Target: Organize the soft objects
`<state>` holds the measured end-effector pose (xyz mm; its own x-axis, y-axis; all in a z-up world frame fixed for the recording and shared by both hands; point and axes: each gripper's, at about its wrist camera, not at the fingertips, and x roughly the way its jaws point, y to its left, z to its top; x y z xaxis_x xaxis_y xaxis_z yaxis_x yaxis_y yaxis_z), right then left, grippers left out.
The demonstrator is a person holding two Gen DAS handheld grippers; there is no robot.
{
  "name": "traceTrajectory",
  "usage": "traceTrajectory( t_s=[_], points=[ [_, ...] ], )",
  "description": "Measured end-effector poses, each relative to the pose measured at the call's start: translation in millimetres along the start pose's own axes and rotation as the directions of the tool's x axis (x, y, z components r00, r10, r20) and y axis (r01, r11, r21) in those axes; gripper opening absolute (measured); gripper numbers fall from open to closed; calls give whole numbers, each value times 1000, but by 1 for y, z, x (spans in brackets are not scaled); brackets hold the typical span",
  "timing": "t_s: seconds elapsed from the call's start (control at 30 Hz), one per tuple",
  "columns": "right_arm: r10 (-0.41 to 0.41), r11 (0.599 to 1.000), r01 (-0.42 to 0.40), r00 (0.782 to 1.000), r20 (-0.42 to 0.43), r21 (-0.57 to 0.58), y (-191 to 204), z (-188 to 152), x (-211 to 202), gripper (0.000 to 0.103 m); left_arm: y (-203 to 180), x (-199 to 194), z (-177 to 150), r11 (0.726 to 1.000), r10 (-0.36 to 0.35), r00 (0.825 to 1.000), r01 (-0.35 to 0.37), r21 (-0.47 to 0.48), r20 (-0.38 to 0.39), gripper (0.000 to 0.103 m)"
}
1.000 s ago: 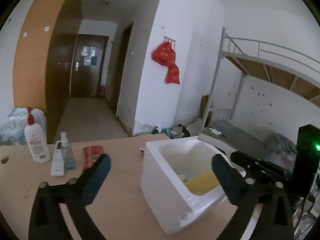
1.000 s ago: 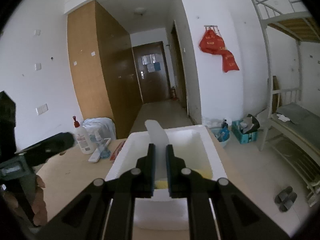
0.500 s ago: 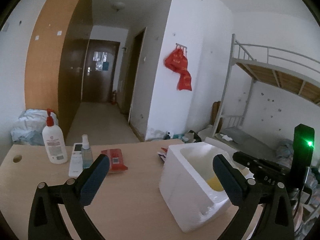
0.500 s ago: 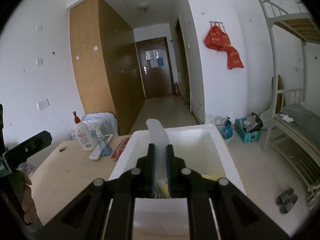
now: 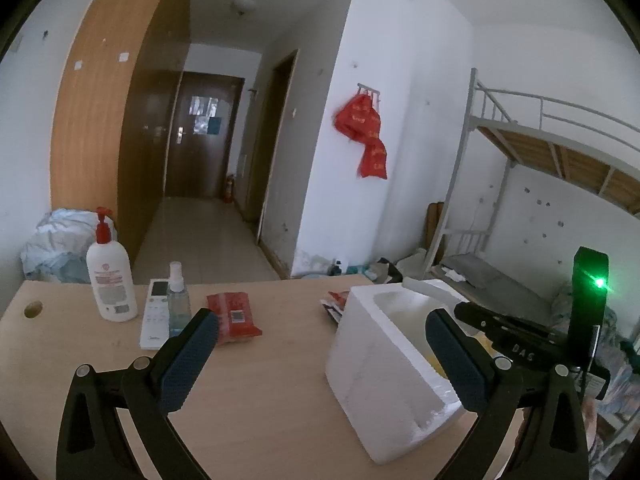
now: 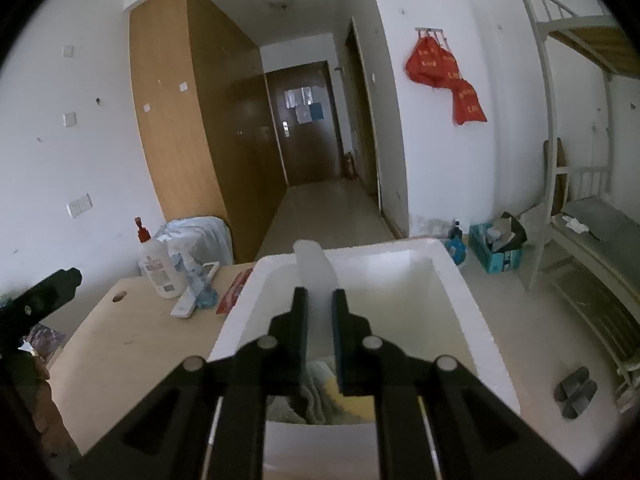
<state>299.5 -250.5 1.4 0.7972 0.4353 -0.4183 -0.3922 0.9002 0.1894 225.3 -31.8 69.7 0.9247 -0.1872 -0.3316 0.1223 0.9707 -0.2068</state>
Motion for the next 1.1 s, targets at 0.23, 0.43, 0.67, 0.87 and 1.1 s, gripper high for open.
traceTrajectory(
  t_s=[0.23, 0.43, 0.67, 0.87, 1.1],
  points=[
    [-18, 1000, 18, 1000, 14, -10, 5, 1, -3, 33, 7, 0, 0, 1000, -1, 1000, 1, -10, 0, 103],
    [-45, 999, 46, 997, 59, -17, 8, 3, -13, 84, 9, -2, 0, 1000, -4, 1000, 4, -13, 4, 103],
    [-46, 999, 46, 998, 51, -9, 10, 6, -12, 89, 9, -2, -1, 1000, -2, 1000, 2, -12, 8, 103],
    [-41, 999, 41, 996, 75, 0, 12, 7, -22, 100, 10, -7, 0, 1000, 4, 1000, -4, -8, 14, 103],
    [-22, 1000, 20, 996, 87, 24, 15, 2, -35, 103, 5, -17, 0, 1000, 4, 1000, -4, 5, 23, 103]
  ],
)
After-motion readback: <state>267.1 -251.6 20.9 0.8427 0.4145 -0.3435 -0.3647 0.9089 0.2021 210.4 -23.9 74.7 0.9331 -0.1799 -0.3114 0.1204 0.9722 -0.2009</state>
